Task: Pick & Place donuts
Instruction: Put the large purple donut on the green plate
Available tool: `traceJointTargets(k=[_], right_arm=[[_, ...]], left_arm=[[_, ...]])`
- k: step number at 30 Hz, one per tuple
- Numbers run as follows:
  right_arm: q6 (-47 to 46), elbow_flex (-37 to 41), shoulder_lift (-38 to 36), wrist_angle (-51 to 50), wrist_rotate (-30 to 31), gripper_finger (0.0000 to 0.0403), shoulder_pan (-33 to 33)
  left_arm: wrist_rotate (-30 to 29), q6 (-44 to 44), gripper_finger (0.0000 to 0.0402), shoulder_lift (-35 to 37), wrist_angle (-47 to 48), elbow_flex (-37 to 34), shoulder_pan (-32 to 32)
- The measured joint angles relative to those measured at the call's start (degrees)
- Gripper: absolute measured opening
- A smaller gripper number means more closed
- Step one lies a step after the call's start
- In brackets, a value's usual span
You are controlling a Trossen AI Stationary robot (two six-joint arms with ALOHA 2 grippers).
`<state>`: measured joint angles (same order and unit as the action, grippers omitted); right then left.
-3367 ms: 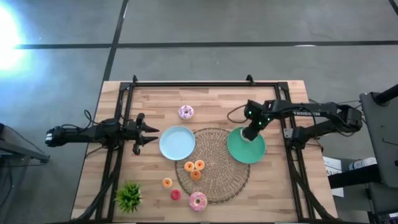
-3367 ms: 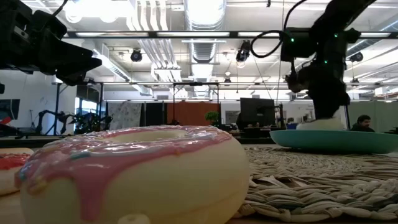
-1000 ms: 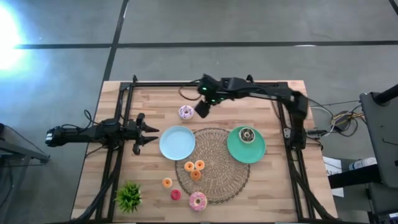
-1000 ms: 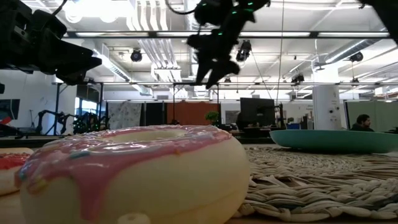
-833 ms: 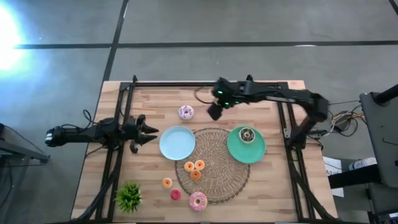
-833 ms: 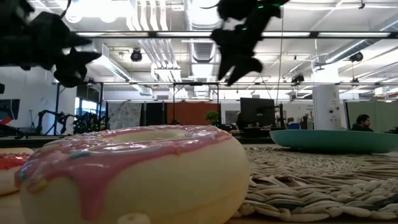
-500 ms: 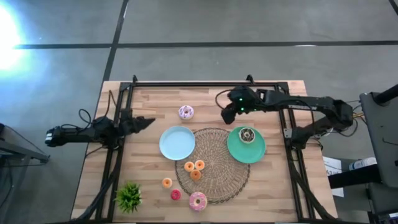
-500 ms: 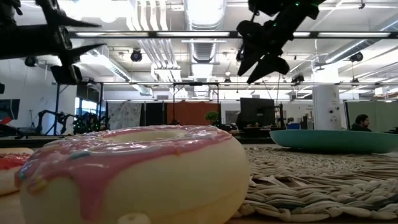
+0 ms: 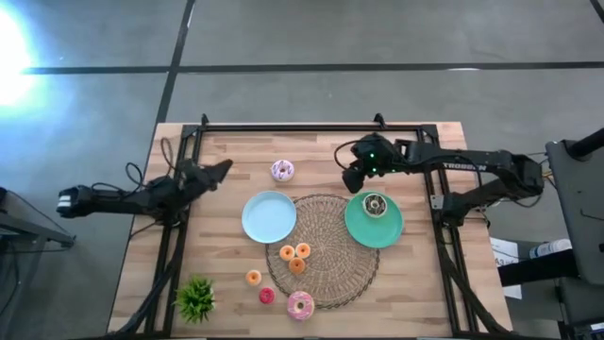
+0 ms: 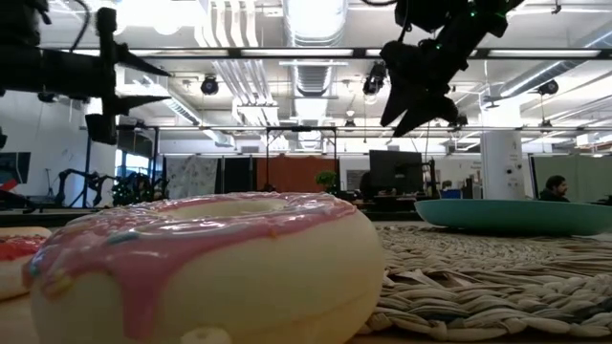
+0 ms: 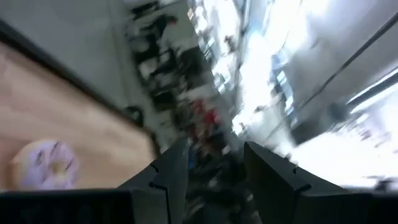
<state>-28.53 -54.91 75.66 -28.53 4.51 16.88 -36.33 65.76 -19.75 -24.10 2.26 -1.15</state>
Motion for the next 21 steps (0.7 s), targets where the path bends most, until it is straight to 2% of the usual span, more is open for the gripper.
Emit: traceJointTargets(k=[4, 8, 12, 16, 21], right_arm=[[-3.03, 0.08, 1.37, 1.10, -0.04, 0.0201, 0.04], [-4.44, 0.10, 1.77, 1.05, -0.02, 0.0201, 0.21], [-4.79, -0.66, 1.64, 1.02, 0.26, 0.0201, 0.33], [-4.80, -1.75, 1.64, 0.99, 1.52, 0.0201, 0.27], [-4.48, -2.31, 1.55, 0.28, 1.73, 0.0201, 0.46]], left_arm=[[6.36, -1.74, 0.0131, -10.46, 3.74, 4.09, 0.00], [11.30, -9.16, 0.0131, -21.76, 6.66, 10.67, -1.09], [19.30, -20.53, 0.0131, -31.68, 19.87, 19.95, -6.53], [25.53, -37.38, 0.0131, -40.79, 32.04, 29.43, -13.11], [31.55, -58.02, 0.0131, -49.29, 33.95, 38.32, -18.27]])
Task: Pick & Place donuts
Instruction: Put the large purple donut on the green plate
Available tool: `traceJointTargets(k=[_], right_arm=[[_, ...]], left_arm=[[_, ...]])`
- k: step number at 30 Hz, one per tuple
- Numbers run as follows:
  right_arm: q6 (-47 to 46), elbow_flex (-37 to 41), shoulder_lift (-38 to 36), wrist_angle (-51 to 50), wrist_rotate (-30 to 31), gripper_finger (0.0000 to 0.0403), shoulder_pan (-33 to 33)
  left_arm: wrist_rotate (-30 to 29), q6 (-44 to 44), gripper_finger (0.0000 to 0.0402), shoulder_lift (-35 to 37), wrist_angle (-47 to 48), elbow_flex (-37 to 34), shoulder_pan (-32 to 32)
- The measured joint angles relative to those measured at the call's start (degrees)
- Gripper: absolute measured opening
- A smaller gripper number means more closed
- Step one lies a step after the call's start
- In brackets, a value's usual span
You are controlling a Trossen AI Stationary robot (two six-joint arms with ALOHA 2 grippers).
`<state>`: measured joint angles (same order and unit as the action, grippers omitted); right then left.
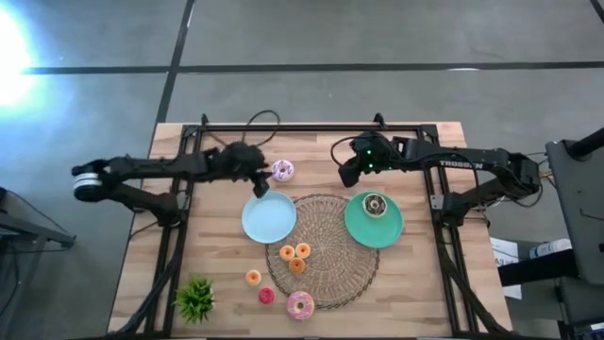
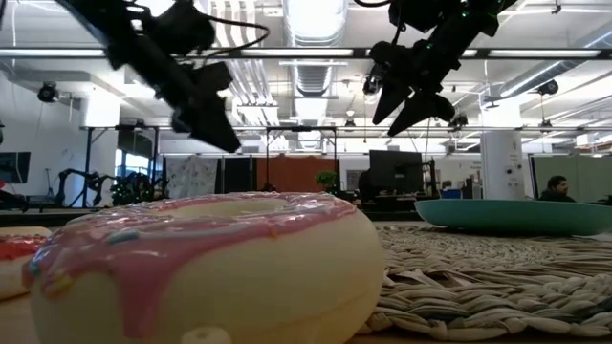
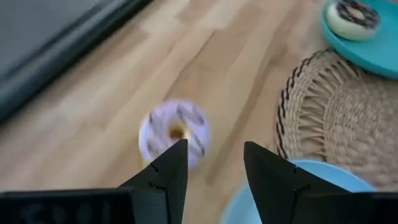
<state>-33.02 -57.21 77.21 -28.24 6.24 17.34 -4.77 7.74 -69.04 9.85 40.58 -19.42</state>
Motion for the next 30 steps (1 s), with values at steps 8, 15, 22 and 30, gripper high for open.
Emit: traceJointTargets(k=[8, 15, 22, 30], right_arm=[[0.18, 0.00, -0.67, -0.31, -0.02, 0.0201, -0.04], [0.49, 0.00, -0.90, -0.91, 0.24, 0.0201, -0.06], [1.50, 0.00, -0.90, -2.84, 1.40, 0.0201, -0.09], [2.30, 0.00, -0.90, -3.24, 2.76, 0.0201, 0.05]], left_arm=[[2.73, -23.23, 0.0131, -13.04, 1.24, 7.05, -1.27], [2.17, -27.18, 0.0131, -23.09, 3.71, 12.81, -3.04], [2.89, -27.14, 0.0131, -27.25, 7.74, 17.23, -5.30], [9.24, -27.11, 0.0131, -27.89, 10.24, 17.33, -5.22]])
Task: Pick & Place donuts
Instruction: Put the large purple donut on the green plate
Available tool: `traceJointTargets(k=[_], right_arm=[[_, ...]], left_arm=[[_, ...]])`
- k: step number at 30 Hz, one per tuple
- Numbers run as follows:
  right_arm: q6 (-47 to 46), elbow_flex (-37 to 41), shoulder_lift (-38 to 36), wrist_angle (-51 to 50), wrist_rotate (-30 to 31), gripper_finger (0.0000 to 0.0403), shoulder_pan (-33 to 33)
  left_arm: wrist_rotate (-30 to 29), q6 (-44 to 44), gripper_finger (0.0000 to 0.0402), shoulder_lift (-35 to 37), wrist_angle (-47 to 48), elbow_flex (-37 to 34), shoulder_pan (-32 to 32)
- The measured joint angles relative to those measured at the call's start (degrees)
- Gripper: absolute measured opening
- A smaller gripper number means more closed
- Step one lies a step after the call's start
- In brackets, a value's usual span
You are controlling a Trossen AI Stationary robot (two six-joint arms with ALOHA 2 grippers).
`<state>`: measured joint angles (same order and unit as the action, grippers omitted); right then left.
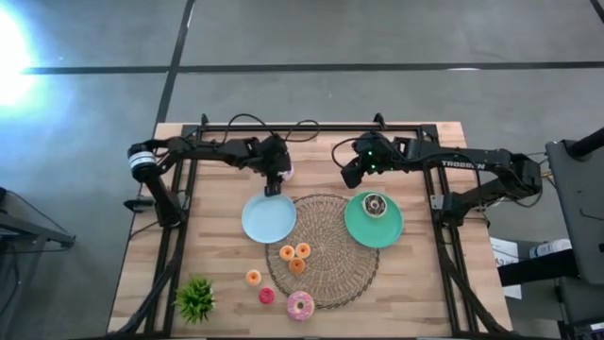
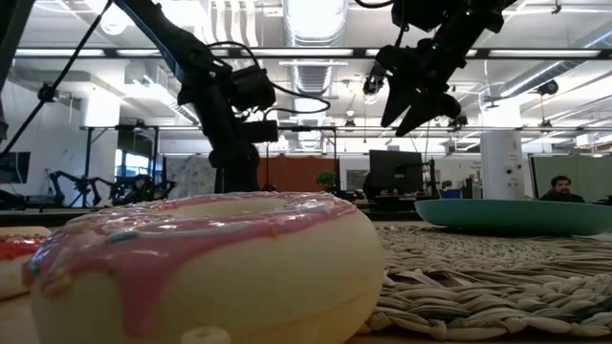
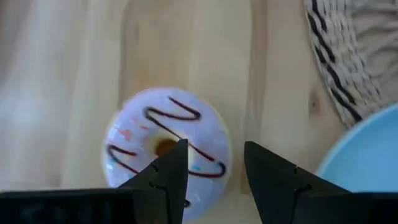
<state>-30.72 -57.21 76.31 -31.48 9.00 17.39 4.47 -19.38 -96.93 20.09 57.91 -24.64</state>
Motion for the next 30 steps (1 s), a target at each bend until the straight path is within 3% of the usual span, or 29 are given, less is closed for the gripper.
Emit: traceJointTargets(k=[12, 19, 22, 26, 30], right_arm=[[0.65, 0.00, 0.00, 0.24, 0.21, 0.0201, 0.80], [0.92, 0.00, -1.09, -3.67, 0.37, 0.0201, -0.41], [1.15, 0.00, -3.39, -7.33, 3.80, 0.0201, -3.02], [-0.49, 0.61, -7.82, -11.31, 9.11, 0.0201, -6.41], [-8.36, 3.27, -12.63, -13.97, 9.85, 0.0201, -7.43]], left_arm=[[-6.48, 0.48, 0.0124, -4.19, -1.52, 0.15, 0.13], [-11.01, 0.33, 0.0028, -5.15, -3.25, 0.15, 0.76], [-12.33, 0.40, 0.0008, -4.54, -4.06, 0.04, 1.13], [-12.38, -1.28, 0.0003, -1.34, -3.05, 1.01, 2.93], [-6.28, -5.99, 0.0002, 2.72, -3.72, 4.35, 7.15]])
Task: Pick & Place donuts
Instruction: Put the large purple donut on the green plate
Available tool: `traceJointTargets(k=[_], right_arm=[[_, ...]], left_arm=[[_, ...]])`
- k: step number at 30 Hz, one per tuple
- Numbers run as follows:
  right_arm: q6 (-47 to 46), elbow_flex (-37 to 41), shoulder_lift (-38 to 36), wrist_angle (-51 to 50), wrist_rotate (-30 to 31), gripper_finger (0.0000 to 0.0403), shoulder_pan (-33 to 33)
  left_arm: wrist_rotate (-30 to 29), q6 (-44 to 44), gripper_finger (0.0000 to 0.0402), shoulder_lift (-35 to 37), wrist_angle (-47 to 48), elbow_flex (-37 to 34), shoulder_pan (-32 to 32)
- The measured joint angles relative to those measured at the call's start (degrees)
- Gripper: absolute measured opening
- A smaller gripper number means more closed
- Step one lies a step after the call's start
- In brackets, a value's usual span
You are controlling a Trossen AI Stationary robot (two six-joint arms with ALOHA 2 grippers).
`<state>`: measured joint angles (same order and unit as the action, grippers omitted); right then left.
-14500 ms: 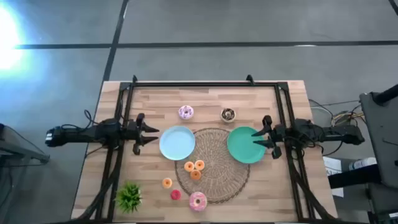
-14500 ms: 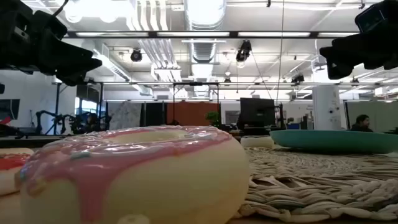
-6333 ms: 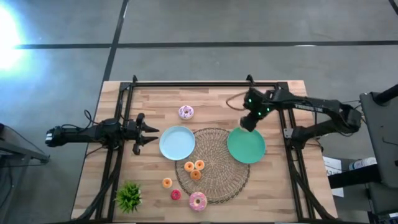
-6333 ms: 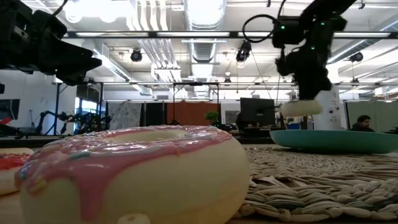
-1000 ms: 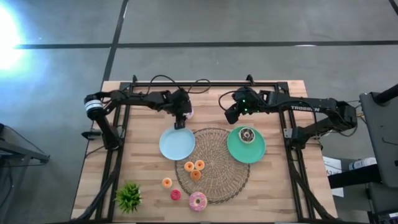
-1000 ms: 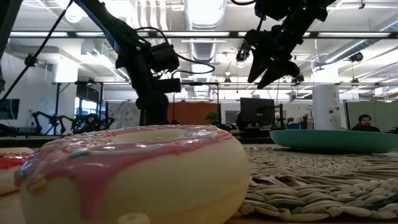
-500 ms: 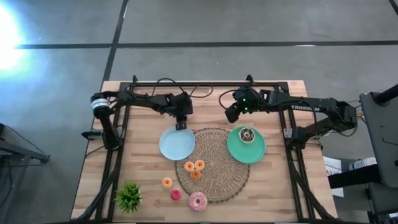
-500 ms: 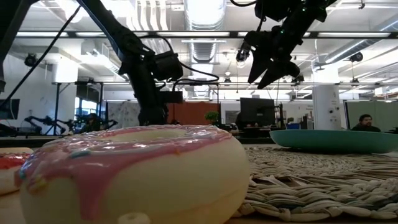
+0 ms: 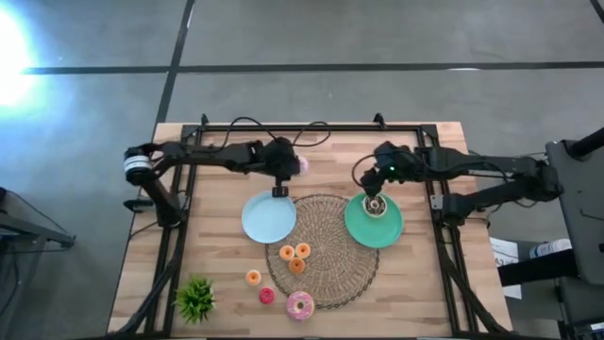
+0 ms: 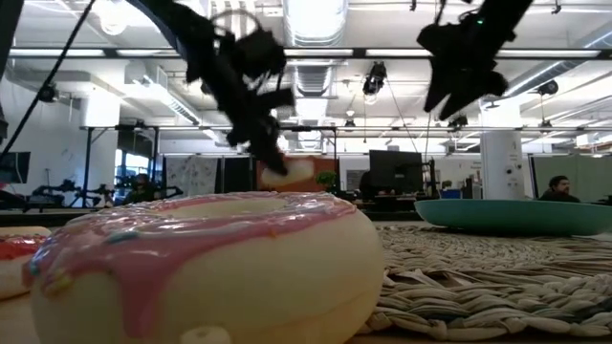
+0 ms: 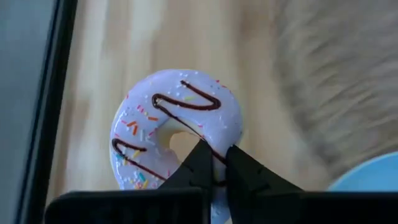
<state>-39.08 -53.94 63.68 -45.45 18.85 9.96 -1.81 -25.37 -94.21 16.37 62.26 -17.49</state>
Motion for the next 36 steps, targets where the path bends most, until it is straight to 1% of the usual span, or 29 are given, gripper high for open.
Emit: traceJointTargets(k=[2, 6, 9, 13, 16, 18, 19, 21, 22, 24, 26, 28, 31, 33, 36], right_arm=[[-5.46, 1.68, -2.44, -1.36, 1.59, 0.0201, -0.26], [-17.07, 4.89, -7.19, -5.79, 6.69, 0.0201, -0.80], [-21.82, 6.85, -11.05, -6.93, 8.21, 0.0201, -1.39], [-23.18, 7.59, -15.46, -6.67, 8.27, 0.0201, -1.55], [-20.18, 7.38, -18.23, -6.76, 7.94, 0.0201, -1.78], [-16.99, 7.24, -19.75, -6.74, 5.21, 0.0201, -1.85], [-14.90, 7.29, -20.28, -6.85, 2.88, 0.0201, -1.86], [-9.96, 7.80, -20.71, -6.78, -3.05, 0.0201, -2.35], [-7.81, 8.30, -20.64, -6.76, -6.11, 0.0201, -2.99], [-6.13, 9.57, -20.44, -6.40, -9.68, 0.0201, -4.62], [-7.42, 10.80, -20.60, -5.31, -10.86, 0.0201, -5.85], [-8.92, 12.42, -21.28, -0.76, -13.49, 0.0201, -5.93], [-12.37, 16.41, -22.73, 11.82, -19.61, 0.0201, -5.43], [-15.51, 19.08, -23.23, 20.72, -21.71, 0.0201, -4.75], [-19.58, 22.34, -22.65, 29.84, -23.58, 0.0201, -3.94]], left_arm=[[1.23, -3.85, 0.0002, 0.39, 0.57, 1.87, 2.71], [3.68, -10.14, 0.0001, -0.63, -1.14, 5.33, 8.32], [4.66, -12.13, 0.0001, -3.07, -6.51, 6.47, 11.17], [6.51, -10.61, 0.0001, -8.16, -9.54, 9.53, 13.91], [6.19, -6.96, 0.0001, -12.94, -9.34, 14.31, 15.91], [3.62, -4.69, 0.0001, -16.32, -8.58, 18.46, 17.30], [0.82, -3.47, 0.0000, -17.78, -7.25, 21.04, 17.95], [-5.15, -0.52, 0.0000, -19.87, -1.44, 26.04, 18.91], [-6.92, 1.24, 0.0000, -20.60, 1.59, 28.56, 19.23], [-8.12, 4.76, 0.0000, -20.99, 6.52, 32.18, 19.70], [-9.78, 7.64, 0.0000, -20.74, 8.87, 34.37, 20.46], [-14.66, 8.68, 0.0000, -19.45, 9.39, 34.64, 21.95], [-20.87, 9.00, 0.0000, -17.89, 7.39, 34.63, 24.50], [-22.64, 9.01, 0.0000, -17.37, 6.51, 34.53, 25.79], [-23.27, 9.03, 0.0000, -17.34, 4.71, 34.38, 26.91]])
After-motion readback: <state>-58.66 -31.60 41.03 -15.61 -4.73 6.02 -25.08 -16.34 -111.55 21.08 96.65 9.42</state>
